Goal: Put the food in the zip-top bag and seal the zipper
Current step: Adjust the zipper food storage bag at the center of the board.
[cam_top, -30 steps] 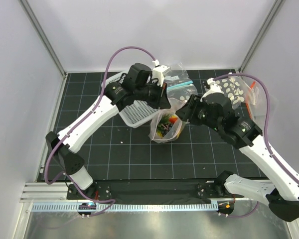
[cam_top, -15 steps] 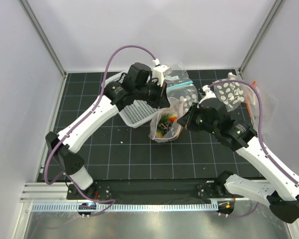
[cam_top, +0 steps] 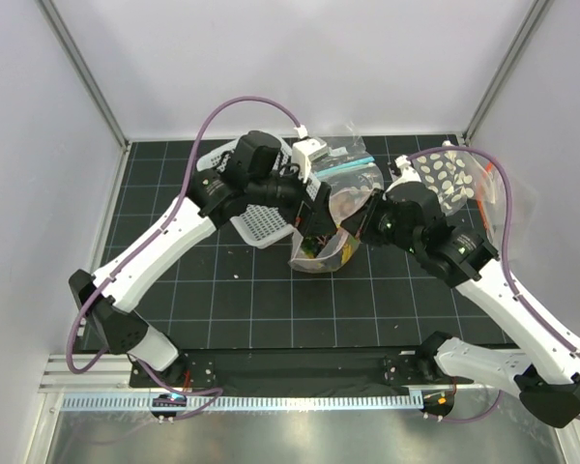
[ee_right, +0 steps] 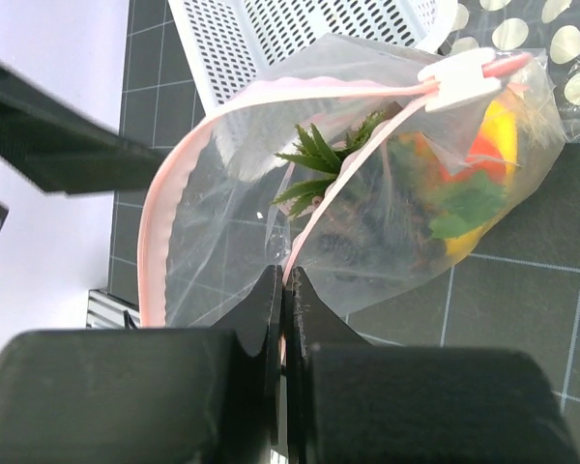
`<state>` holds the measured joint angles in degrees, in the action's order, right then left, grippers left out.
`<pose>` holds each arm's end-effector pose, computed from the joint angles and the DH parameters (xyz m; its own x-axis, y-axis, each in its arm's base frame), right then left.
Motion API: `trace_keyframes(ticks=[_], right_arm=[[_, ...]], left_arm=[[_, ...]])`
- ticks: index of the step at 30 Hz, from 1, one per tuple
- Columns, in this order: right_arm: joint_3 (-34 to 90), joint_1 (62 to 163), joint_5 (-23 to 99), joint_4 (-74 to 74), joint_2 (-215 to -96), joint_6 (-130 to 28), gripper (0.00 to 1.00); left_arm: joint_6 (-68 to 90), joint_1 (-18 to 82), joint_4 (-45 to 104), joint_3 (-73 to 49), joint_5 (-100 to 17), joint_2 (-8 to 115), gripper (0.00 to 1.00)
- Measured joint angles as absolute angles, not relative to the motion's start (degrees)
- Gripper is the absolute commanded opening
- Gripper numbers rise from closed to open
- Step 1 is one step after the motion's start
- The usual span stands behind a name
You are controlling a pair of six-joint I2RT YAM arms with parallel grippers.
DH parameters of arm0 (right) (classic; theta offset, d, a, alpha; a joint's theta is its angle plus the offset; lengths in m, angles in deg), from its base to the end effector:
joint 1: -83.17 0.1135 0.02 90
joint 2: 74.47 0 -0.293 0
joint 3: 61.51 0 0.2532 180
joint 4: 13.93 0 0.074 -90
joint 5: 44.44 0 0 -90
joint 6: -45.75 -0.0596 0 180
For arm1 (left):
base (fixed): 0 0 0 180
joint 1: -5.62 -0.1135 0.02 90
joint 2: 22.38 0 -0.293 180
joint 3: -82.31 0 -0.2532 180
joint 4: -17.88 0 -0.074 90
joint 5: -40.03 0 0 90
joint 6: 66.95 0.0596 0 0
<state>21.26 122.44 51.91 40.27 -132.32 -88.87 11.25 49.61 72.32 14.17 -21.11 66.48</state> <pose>0.1667 0.1278 0.4031 -0.6589 0.3630 -0.6588 -0.1287 0.8086 0.5742 0.2354 -0.2672 0.4395 -0.5523 0.2843 -0.7837 0.8087 0.4109 -0.4209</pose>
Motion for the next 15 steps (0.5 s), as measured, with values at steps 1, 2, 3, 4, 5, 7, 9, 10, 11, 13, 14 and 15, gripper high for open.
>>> trace_keyframes(ticks=[1,2,3,4,5,7,9,10,11,13,14,15], right_arm=[[21.3,122.4,52.0,40.1,-132.6,-89.1,0.01],[21.3,122.4,52.2,39.9,-132.8,-89.3,0.01],[21.3,122.4,52.3,39.6,-133.0,-89.5,0.01],[21.3,122.4,52.4,39.3,-133.1,-89.6,0.01],[21.3,122.4,52.5,39.1,-133.3,-89.7,0.01],[21.3,122.4,52.6,38.5,-133.5,-89.9,0.01],[21.3,122.4,52.8,38.3,-133.8,-90.1,0.01],[21.3,122.4,52.9,38.2,-133.9,-90.2,0.01],[21.4,122.4,53.0,38.1,-134.1,-90.3,0.01],[21.6,122.4,53.1,38.0,-134.5,-90.6,0.01],[21.9,122.4,53.2,38.0,-134.8,-90.7,0.01],[22.2,122.4,53.3,37.9,-135.0,-90.8,0.01]], left_arm=[[11.6,49.8,72.3,13.6,-20.8,66.0,1.0],[12.0,50.0,72.2,13.3,-20.6,65.8,1.0],[12.6,50.3,72.2,12.9,-20.4,65.7,1.0],[13.1,50.6,72.2,12.5,-20.3,65.6,1.0],[13.6,51.1,72.2,12.2,-20.3,65.6,1.0],[14.9,52.1,72.4,11.7,-20.7,65.6,1.0],[16.5,53.7,73.0,11.8,-22.0,65.6,1.0],[17.2,54.3,73.1,11.8,-22.6,65.6,1.0],[17.9,55.2,73.6,12.0,-23.6,65.7,1.0],[19.1,56.8,74.6,12.4,-26.5,65.9,1.0],[19.5,57.4,74.9,12.5,-27.5,65.9,1.0],[19.9,58.0,75.2,12.6,-28.8,65.9,1.0]])
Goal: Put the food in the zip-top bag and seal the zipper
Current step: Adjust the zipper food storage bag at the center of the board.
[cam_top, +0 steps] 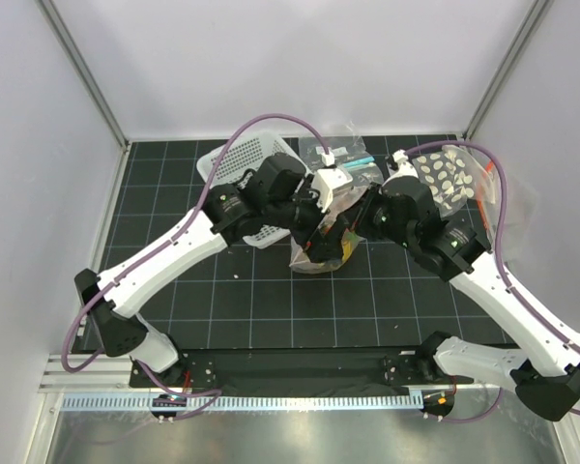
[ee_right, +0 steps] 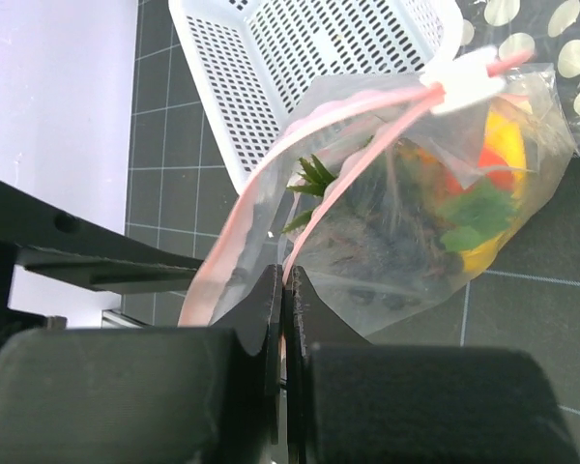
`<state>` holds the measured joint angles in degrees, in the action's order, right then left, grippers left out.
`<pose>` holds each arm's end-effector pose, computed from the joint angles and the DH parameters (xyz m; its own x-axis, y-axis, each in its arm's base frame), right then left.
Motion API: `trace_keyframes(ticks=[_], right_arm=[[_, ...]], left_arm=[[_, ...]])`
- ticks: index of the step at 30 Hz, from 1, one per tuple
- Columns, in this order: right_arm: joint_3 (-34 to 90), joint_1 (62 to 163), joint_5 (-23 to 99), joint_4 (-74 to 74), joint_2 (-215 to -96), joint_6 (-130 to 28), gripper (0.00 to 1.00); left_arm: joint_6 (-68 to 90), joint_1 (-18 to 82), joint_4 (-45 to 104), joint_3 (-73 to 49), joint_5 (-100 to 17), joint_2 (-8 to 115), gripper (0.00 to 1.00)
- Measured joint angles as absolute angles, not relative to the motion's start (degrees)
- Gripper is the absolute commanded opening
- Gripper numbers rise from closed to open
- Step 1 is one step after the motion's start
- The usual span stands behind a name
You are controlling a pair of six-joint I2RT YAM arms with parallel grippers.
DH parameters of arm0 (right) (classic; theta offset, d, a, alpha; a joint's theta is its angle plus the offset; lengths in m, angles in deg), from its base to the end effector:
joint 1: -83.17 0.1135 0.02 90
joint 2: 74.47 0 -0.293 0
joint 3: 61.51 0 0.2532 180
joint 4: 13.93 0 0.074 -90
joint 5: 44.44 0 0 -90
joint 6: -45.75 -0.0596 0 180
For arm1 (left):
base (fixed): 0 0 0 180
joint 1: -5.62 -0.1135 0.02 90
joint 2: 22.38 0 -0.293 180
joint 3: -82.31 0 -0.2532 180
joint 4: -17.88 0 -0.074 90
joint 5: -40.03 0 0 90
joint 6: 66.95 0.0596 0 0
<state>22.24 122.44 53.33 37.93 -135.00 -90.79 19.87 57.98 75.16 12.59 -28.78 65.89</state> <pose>0.1795 0.1364 0.4046 -0.6438 0.4026 -0.6507 -0.0989 0.7995 0.5925 0.1977 -0.2916 0.4264 -0.4030 0.4379 -0.8036 0.8976 0.3606 -0.2537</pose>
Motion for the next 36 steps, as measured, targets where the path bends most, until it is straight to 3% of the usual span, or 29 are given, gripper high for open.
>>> trace_keyframes(ticks=[6,9,12,13,16,18,21,36], right_arm=[[23.2,122.4,53.6,37.8,-135.6,-91.3,0.04],[23.2,122.4,53.6,37.5,-135.6,-91.5,0.08],[23.4,122.4,53.6,37.5,-135.6,-91.6,0.15],[23.4,122.4,53.6,37.5,-135.6,-91.6,0.17],[23.4,122.4,54.8,37.5,-135.3,-91.9,0.35],[23.2,122.4,56.3,37.1,-134.3,-91.6,0.46],[22.2,122.4,59.9,36.2,-130.7,-90.6,0.52],[13.0,122.4,74.0,33.5,-115.1,-68.3,0.52]], left_arm=[[21.8,61.5,77.3,14.8,-37.3,67.4,0.99],[22.5,62.4,77.5,15.2,-40.3,68.3,0.87],[22.9,62.7,77.8,15.2,-42.6,69.3,0.53],[22.9,62.7,77.8,15.2,-43.2,69.6,0.32],[23.3,62.6,77.8,15.2,-45.0,69.8,0.03],[23.5,62.5,77.8,15.2,-45.7,69.8,0.0],[23.6,62.5,77.8,15.2,-45.8,69.7,0.0],[23.8,62.5,82.4,14.5,-43.8,65.4,0.0]])
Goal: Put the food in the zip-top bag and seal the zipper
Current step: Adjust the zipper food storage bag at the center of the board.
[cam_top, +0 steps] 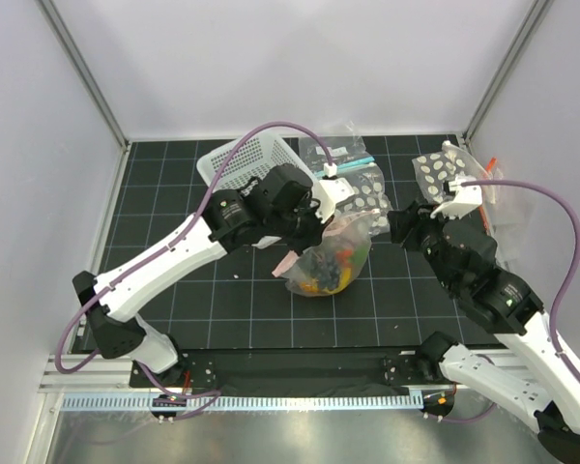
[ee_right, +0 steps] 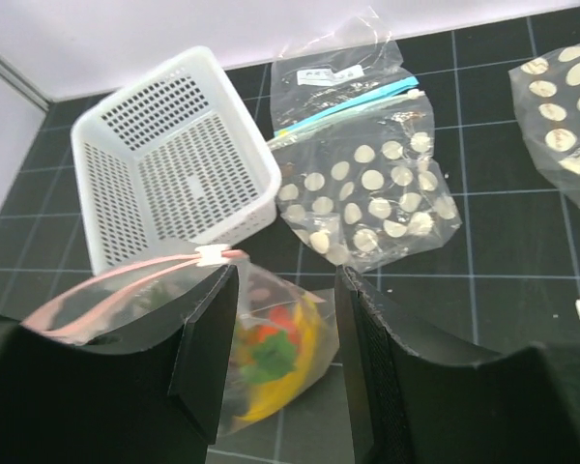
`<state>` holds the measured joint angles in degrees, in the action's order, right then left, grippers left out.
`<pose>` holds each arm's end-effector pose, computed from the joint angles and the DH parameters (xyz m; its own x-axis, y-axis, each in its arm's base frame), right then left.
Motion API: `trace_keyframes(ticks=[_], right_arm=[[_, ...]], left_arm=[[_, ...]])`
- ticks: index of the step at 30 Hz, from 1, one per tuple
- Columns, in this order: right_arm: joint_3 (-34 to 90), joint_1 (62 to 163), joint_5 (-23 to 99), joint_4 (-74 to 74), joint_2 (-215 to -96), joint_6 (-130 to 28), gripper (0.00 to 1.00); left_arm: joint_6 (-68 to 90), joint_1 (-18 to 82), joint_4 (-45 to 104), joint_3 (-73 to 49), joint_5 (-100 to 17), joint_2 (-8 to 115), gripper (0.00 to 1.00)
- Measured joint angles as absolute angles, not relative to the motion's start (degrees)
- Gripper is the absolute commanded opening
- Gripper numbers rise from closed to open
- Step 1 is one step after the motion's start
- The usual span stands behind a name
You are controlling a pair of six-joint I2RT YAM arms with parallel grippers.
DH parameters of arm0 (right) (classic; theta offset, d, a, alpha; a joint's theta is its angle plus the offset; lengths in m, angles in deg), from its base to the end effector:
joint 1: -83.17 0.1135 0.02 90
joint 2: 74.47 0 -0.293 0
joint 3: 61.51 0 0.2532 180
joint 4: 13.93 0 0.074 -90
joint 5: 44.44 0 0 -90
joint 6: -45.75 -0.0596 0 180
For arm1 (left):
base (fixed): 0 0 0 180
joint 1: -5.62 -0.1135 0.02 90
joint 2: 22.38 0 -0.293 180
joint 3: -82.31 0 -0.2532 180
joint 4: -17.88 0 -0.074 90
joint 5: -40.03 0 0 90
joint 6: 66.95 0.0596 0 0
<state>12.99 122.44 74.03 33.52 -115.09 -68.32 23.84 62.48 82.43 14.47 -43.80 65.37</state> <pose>0.1191 0.0607 0.4157 -0.2465 0.2616 -0.9332 -0.1064 0.9498 0.2943 0.1810 -0.2890 0.4250 -0.3403 0.5463 -0.7654 0.8822 0.4672 -0.0587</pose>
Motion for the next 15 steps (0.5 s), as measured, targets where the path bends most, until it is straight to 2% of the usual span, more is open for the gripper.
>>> trace_keyframes(ticks=[6,15], right_arm=[[6.3,122.4,72.3,29.8,-111.3,-63.1,0.62],[-6.2,122.4,59.8,20.8,-105.4,-57.4,0.68]], left_arm=[[24.0,62.5,84.3,14.0,-43.3,64.4,0.0],[27.3,62.2,85.8,8.9,-45.7,59.4,0.0]])
